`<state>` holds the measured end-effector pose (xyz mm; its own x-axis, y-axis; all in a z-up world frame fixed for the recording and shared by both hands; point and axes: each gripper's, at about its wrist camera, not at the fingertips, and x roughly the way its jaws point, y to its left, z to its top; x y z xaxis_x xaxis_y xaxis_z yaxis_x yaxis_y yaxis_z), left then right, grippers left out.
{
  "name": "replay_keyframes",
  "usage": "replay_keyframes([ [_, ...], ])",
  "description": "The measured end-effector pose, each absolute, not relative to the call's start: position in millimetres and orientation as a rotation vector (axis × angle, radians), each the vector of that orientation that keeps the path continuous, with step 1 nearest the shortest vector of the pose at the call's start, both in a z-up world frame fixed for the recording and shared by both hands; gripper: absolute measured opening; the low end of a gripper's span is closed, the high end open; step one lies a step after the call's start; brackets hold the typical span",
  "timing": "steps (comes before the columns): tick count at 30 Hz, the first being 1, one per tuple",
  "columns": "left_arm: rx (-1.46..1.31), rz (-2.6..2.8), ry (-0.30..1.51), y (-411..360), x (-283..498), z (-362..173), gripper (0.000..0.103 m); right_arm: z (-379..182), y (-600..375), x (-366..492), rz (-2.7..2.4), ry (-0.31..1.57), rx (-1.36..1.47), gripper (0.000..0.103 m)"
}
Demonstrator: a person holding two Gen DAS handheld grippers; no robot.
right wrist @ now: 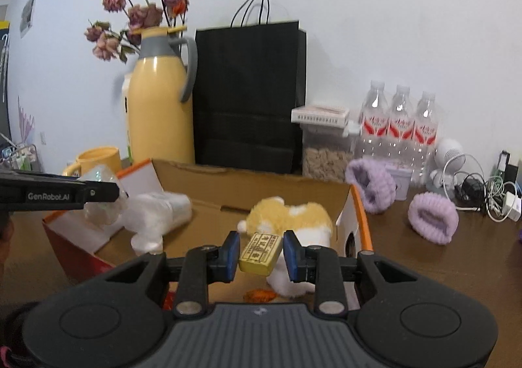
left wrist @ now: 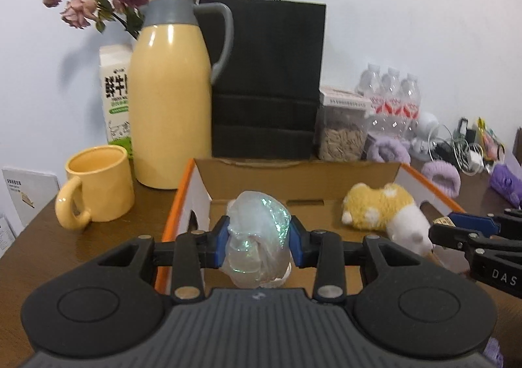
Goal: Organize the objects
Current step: 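Carry the yellow box and plastic bag into the red box and release both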
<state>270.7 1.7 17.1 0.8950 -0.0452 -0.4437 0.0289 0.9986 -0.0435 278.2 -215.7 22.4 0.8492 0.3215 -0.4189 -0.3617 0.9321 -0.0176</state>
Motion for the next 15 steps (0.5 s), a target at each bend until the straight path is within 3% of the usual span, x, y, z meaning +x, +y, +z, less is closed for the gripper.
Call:
replay_keyframes([
  [2, -0.023, -0.042, 0.462, -1, 269, 14, 0.05, 18, -216, 279, 0.359, 0.436, -0.097, 0.028],
  [4, -0.019, -0.03, 0.444, -2, 266, 12, 0.079, 16, -218, 279, 0.355, 0.447, -0.089, 0.029],
  [5, -0.019, -0.028, 0.429, -2, 264, 12, 0.088, 14, -219, 279, 0.352, 0.45, -0.082, 0.031],
  [6, -0.02, -0.024, 0.416, -1, 262, 13, 0.103, 14, -220, 279, 0.353, 0.45, -0.075, 0.043],
  [7, -0.026, -0.013, 0.394, 0, 260, 13, 0.103, 15, -222, 278, 0.354, 0.449, -0.068, 0.055],
  [8, -0.033, -0.006, 0.383, 2, 258, 13, 0.103, 15, -223, 278, 0.353, 0.444, -0.062, 0.083],
  [9, -0.041, -0.002, 0.384, 4, 258, 14, 0.103, 16, -223, 276, 0.345, 0.429, -0.06, 0.101],
  [15, -0.059, 0.03, 0.386, 7, 260, 16, 0.103, 21, -225, 269, 0.326, 0.39, -0.057, 0.103],
])
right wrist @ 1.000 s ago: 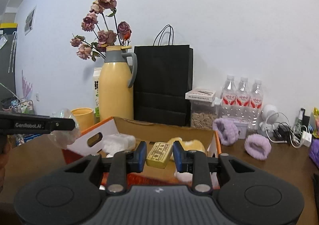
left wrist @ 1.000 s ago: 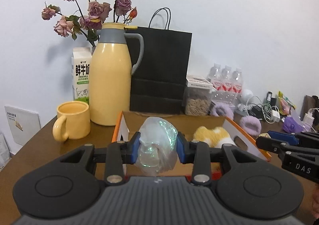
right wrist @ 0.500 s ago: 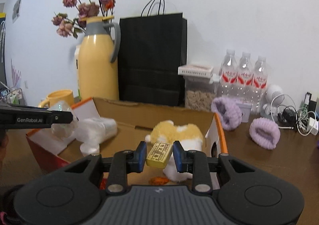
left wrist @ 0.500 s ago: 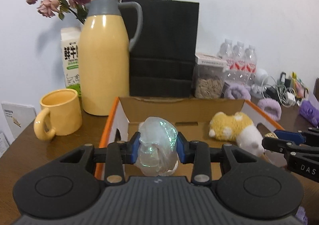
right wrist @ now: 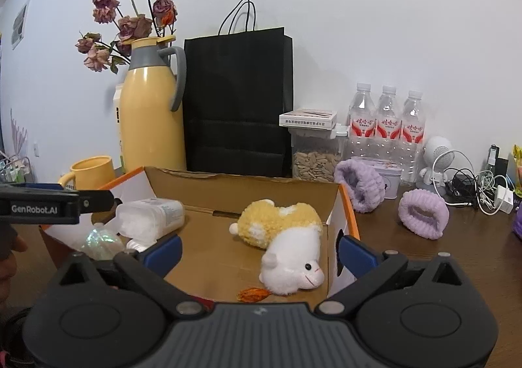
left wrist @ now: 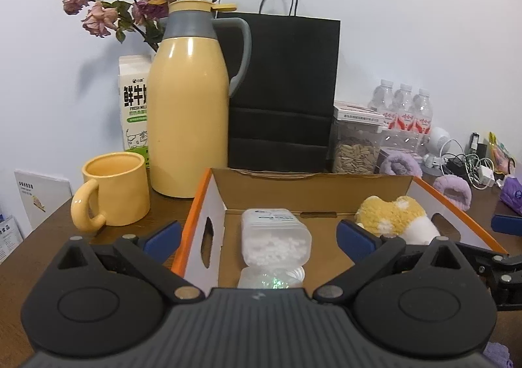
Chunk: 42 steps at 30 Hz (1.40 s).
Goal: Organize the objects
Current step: 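Carry the yellow box and plastic bag into the red box and release both, then withdraw both tools from the box back over the table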
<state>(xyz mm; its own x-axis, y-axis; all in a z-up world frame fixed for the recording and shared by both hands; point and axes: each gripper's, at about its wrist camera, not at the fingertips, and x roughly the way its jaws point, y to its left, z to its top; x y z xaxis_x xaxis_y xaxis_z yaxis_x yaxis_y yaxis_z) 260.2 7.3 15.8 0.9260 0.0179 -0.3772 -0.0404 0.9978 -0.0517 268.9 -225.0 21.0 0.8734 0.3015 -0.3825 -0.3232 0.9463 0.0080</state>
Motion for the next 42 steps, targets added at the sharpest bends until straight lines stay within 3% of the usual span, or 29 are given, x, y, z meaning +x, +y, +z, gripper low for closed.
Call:
replay_keyframes([
  [25, -0.096, 0.06, 0.283, 18, 183, 48, 0.103, 45, -225, 201, 0.306, 0.344, -0.058, 0.103],
  [42, -0.073, 0.069, 0.422, 34, 112, 24, 0.103, 23, -226, 115, 0.353, 0.44, -0.096, 0.103],
])
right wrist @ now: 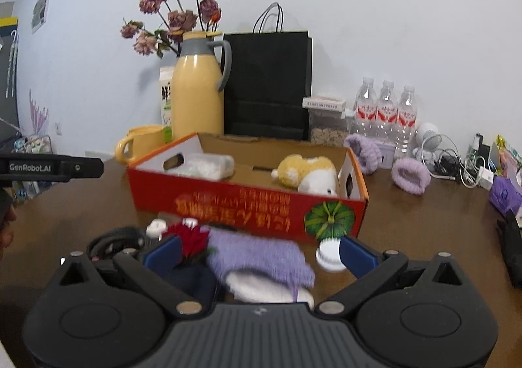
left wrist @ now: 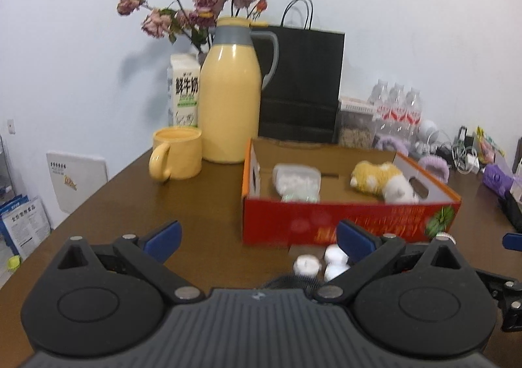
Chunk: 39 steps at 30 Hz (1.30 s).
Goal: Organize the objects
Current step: 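Withdraw both tools from the box back over the table, then grasp the white round tin with the right tool while the left tool grasps the black braided cable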
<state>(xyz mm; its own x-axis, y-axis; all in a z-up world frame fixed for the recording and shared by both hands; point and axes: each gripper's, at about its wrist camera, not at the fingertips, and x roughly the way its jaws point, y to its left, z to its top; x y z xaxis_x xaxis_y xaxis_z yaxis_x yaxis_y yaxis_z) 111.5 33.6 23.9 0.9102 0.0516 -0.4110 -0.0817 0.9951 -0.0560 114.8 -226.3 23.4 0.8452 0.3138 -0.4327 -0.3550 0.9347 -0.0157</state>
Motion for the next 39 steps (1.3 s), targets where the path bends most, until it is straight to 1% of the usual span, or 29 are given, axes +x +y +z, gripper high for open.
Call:
replay_keyframes([
  [8, -0.093, 0.07, 0.502, 45, 95, -1, 0.103, -2, -239, 97, 0.319, 0.536, -0.104, 0.102],
  [10, -0.099, 0.075, 0.514, 47, 92, -4, 0.103, -7, -241, 99, 0.319, 0.558, -0.101, 0.096],
  [12, -0.102, 0.078, 0.52, 49, 90, -5, 0.103, -12, -241, 103, 0.324, 0.583, -0.1, 0.08],
  [14, -0.105, 0.083, 0.523, 50, 89, -5, 0.103, -15, -240, 108, 0.342, 0.607, -0.096, 0.073],
  [17, -0.108, 0.081, 0.531, 50, 88, -6, 0.103, -20, -234, 114, 0.368, 0.638, -0.097, 0.059],
  [18, -0.106, 0.079, 0.536, 50, 88, -6, 0.103, -22, -232, 117, 0.376, 0.652, -0.096, 0.051],
  [19, -0.104, 0.076, 0.541, 49, 89, -6, 0.103, -24, -232, 118, 0.38, 0.654, -0.093, 0.047],
  [20, -0.101, 0.071, 0.547, 49, 89, -7, 0.103, -24, -231, 117, 0.382, 0.647, -0.094, 0.038],
  [29, -0.083, 0.003, 0.652, 38, 106, -14, 0.103, -20, -240, 107, 0.395, 0.586, -0.044, 0.038],
  [33, -0.073, -0.072, 0.742, 29, 125, -16, 0.103, -15, -246, 103, 0.377, 0.556, -0.034, 0.038],
  [39, -0.014, -0.098, 0.822, 12, 150, -19, 0.103, -13, -253, 103, 0.37, 0.541, -0.02, 0.038],
])
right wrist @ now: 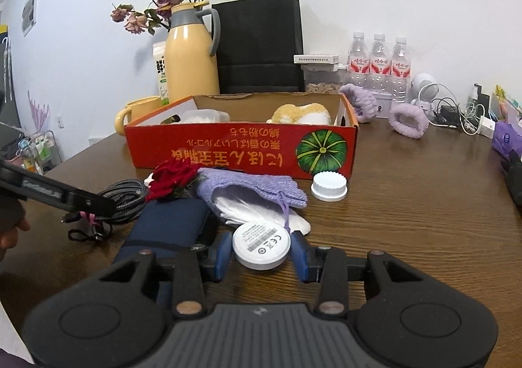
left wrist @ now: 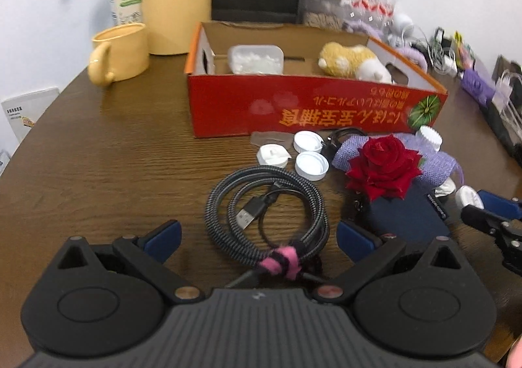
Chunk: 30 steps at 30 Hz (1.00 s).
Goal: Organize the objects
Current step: 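Grasp the white round tin with the right tool while the left tool grasps the black braided cable, then carry the tin and the braided cable over the red box with both tools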
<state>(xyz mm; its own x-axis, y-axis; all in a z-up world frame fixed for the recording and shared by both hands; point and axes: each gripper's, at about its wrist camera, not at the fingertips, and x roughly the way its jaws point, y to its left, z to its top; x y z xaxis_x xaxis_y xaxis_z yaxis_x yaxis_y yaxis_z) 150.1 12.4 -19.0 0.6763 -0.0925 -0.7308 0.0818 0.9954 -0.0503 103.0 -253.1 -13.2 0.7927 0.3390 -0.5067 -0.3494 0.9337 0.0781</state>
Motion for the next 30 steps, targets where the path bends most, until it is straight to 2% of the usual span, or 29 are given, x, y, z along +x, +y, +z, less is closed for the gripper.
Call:
replay_keyframes([
  [8, 0.034, -0.091, 0.89, 3, 170, -29, 0.103, -13, -258, 104, 0.367, 0.529, -0.012, 0.038],
  [24, 0.051, -0.072, 0.823, 0, 168, -35, 0.103, -14, -258, 107, 0.369, 0.531, -0.01, 0.038],
  [26, 0.051, -0.073, 0.822, 0, 167, -35, 0.101, -14, -258, 107, 0.368, 0.53, -0.009, 0.038],
  [27, 0.049, -0.07, 0.816, 1, 166, -33, 0.093, -14, -258, 107, 0.368, 0.53, -0.009, 0.038],
  [30, 0.037, -0.063, 0.805, 2, 163, -32, 0.09, -14, -258, 107, 0.366, 0.53, -0.01, 0.038],
])
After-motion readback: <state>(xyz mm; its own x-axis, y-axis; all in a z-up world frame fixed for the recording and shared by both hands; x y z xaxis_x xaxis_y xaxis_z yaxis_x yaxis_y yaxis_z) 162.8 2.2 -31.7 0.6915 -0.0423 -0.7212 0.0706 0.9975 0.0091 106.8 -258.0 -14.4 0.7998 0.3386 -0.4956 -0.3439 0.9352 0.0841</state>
